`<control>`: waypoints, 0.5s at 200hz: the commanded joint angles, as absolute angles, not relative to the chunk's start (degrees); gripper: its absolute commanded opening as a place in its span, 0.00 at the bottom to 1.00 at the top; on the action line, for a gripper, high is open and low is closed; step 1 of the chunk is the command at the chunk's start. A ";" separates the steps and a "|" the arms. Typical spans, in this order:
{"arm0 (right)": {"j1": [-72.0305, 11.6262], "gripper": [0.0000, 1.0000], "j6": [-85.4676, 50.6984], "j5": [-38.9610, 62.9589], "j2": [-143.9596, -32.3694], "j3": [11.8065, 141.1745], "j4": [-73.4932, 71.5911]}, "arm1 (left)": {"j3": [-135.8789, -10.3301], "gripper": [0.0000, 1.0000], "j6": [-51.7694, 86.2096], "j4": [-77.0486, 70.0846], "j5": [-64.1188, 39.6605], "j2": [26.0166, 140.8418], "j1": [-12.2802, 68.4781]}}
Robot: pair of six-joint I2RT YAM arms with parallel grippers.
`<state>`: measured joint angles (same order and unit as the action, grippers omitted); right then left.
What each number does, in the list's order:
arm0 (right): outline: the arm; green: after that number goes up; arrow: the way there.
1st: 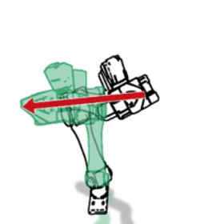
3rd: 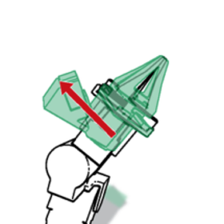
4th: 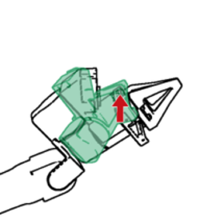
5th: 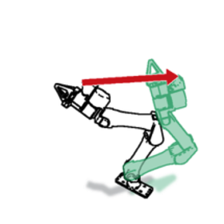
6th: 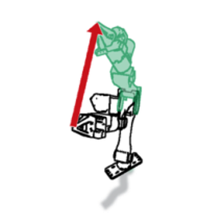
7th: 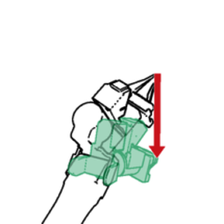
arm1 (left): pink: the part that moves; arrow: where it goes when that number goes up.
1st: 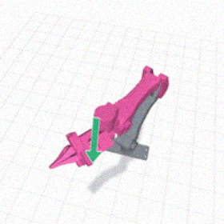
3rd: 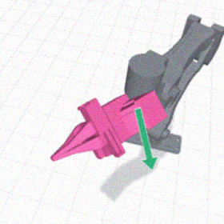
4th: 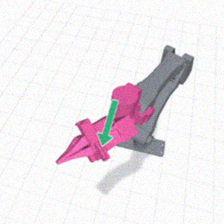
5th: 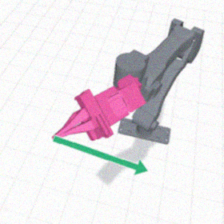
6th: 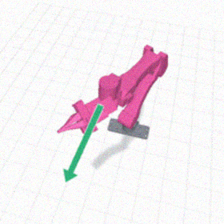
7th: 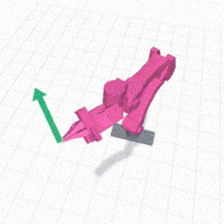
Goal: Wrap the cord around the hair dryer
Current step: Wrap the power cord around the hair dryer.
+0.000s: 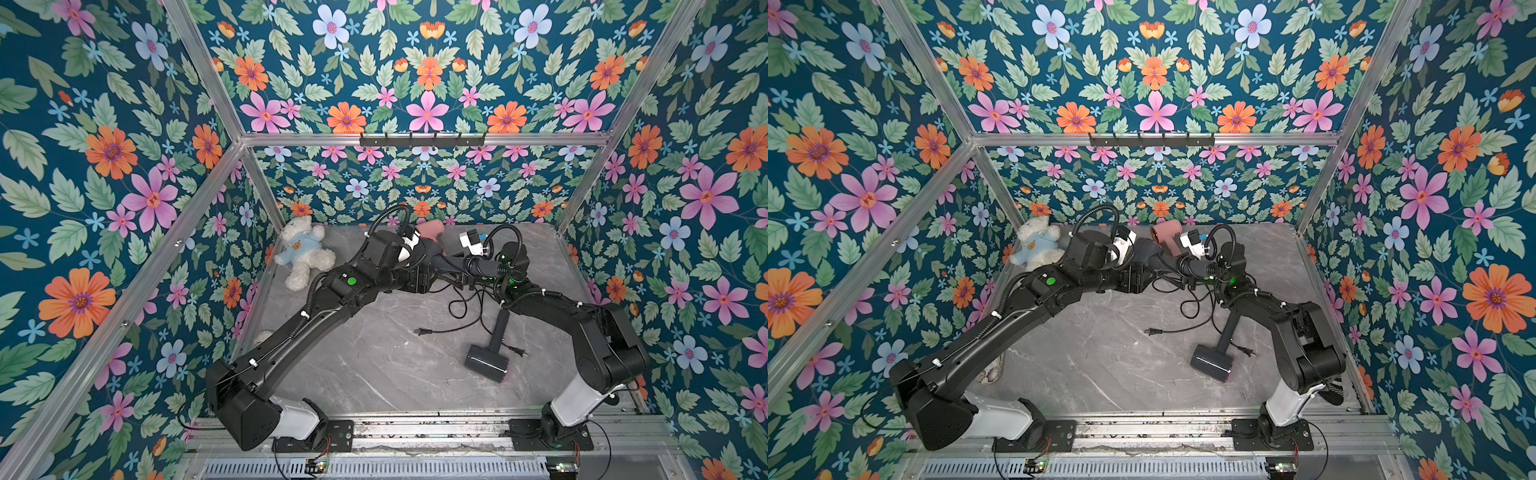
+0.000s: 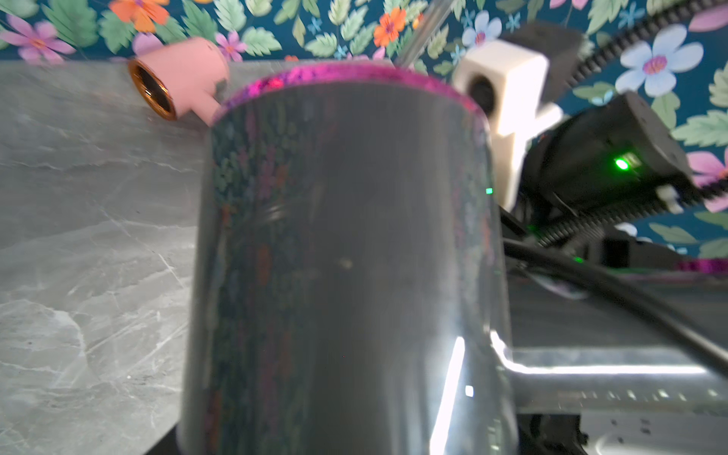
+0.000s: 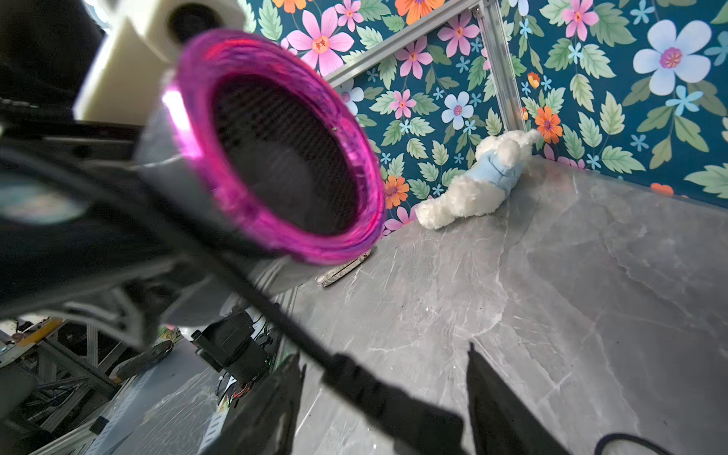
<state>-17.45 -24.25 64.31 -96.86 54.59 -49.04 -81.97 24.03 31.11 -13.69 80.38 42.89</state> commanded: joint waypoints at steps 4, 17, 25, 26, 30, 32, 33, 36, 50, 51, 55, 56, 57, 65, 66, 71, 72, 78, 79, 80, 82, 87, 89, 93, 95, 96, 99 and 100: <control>-17.48 0.66 -25.84 66.06 -97.06 55.25 -52.54 | -84.13 0.00 21.84 32.28 -14.86 81.00 43.35; -17.49 0.66 -25.71 66.18 -96.95 55.07 -52.15 | -84.66 0.00 21.64 32.65 -14.55 81.23 43.38; -17.46 0.65 -25.57 66.10 -96.70 54.92 -51.91 | -85.03 0.00 21.56 32.85 -14.33 81.37 43.38; -17.46 0.65 -25.51 66.05 -96.69 54.75 -51.89 | -85.05 0.00 21.55 32.86 -14.29 81.38 43.35; -17.49 0.65 -25.41 65.96 -96.46 54.65 -51.78 | -85.13 0.00 21.56 32.91 -14.17 81.47 43.36; -17.45 0.65 -25.41 65.94 -96.39 54.61 -51.73 | -85.20 0.00 21.54 32.95 -14.05 81.47 43.34; -17.42 0.65 -25.36 65.93 -96.36 54.55 -51.66 | -85.23 0.00 21.54 32.95 -14.01 81.47 43.33; -17.43 0.64 -25.32 65.85 -96.27 54.37 -51.57 | -85.24 0.00 21.53 33.04 -13.79 81.47 43.39; -17.43 0.62 -23.89 65.59 -95.56 53.53 -49.71 | -85.19 0.00 21.53 33.27 -12.96 81.45 43.33; -17.42 0.62 -23.72 65.58 -95.55 53.48 -49.60 | -85.18 0.00 21.53 33.29 -12.90 81.42 43.33; -17.45 0.61 -23.08 65.48 -93.74 53.08 -48.78 | -85.16 0.00 21.47 33.35 -12.64 81.41 43.34; -17.47 0.61 -22.88 65.44 -93.49 53.00 -48.52 | -85.16 0.00 21.46 33.38 -12.56 81.40 43.38; -17.44 0.61 -22.73 65.41 -93.33 52.95 -48.30 | -85.16 0.00 21.45 33.39 -12.52 81.35 43.40; -17.45 0.60 -21.24 65.14 -92.33 52.31 -46.52 | -84.89 0.00 21.45 33.35 -12.16 81.23 43.26; -17.47 0.60 -21.03 65.05 -92.18 52.21 -46.29 | -84.85 0.00 21.45 33.33 -12.06 81.22 43.30; -17.45 0.59 -20.06 64.95 -91.60 51.92 -44.91 | -84.77 0.00 21.45 33.31 -11.89 81.11 43.31; -17.47 0.58 -19.92 64.91 -91.50 51.89 -44.60 | -84.75 0.00 21.49 33.31 -11.88 81.11 43.28; -17.49 0.56 -18.91 64.82 -90.97 51.75 -43.19 | -84.69 0.00 21.45 33.31 -11.77 81.12 43.25; -17.49 0.56 -18.77 64.80 -90.88 51.67 -43.00 | -84.66 0.00 21.45 33.31 -11.77 81.12 43.25; -17.45 0.56 -18.66 64.79 -90.79 51.63 -42.90 | -84.69 0.00 21.45 33.31 -11.73 81.08 43.24; -17.46 0.55 -18.40 64.71 -90.66 51.60 -42.48 | -84.65 0.00 21.51 33.31 -11.77 81.09 43.24; -17.49 0.52 -18.18 64.70 -90.39 51.64 -41.93 | -84.68 0.00 21.49 33.27 -11.81 81.14 43.24; -17.45 0.51 -18.12 64.73 -90.32 51.67 -41.88 | -84.65 0.00 21.46 33.23 -11.85 81.19 43.26; -17.43 0.46 -18.36 64.84 -90.31 51.66 -41.86 | -84.68 0.00 21.45 33.22 -11.86 81.18 43.24; -17.48 0.43 -18.43 64.92 -90.28 51.68 -41.84 | -84.65 0.00 21.45 33.18 -11.87 81.16 43.24; -17.48 0.42 -18.45 64.94 -90.27 51.68 -41.80 | -84.69 0.00 21.45 33.16 -11.87 81.23 43.29; -17.48 0.37 -18.73 64.99 -90.26 51.72 -41.95 | -84.68 0.00 21.52 33.14 -11.87 81.28 43.31; -17.44 0.35 -18.77 65.02 -90.26 51.75 -42.03 | -84.70 0.00 21.53 33.14 -11.87 81.25 43.28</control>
